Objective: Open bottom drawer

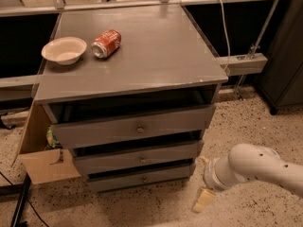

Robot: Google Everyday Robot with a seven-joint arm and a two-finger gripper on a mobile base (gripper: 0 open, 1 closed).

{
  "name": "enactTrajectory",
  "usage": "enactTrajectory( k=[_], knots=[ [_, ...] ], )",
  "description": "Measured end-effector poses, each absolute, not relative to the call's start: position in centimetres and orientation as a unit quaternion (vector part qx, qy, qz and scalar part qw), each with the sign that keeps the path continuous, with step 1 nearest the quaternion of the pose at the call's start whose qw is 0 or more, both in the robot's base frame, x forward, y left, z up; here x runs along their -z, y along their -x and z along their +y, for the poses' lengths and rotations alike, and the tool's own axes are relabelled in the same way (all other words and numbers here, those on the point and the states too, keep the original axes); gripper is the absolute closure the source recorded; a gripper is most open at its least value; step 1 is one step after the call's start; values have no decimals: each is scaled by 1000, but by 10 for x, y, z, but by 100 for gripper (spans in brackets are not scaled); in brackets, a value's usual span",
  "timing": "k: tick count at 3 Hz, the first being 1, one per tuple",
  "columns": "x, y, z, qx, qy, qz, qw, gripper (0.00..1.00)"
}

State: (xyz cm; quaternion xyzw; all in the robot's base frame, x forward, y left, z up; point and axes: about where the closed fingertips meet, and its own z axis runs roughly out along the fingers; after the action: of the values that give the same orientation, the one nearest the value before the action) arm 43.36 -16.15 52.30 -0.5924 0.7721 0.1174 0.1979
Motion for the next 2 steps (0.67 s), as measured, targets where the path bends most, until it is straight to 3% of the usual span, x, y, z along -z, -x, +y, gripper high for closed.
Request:
enactTrajectory(
  k=[2],
  knots=[
    [-469,-456,-159,-24,682,698,217,0]
  ],
)
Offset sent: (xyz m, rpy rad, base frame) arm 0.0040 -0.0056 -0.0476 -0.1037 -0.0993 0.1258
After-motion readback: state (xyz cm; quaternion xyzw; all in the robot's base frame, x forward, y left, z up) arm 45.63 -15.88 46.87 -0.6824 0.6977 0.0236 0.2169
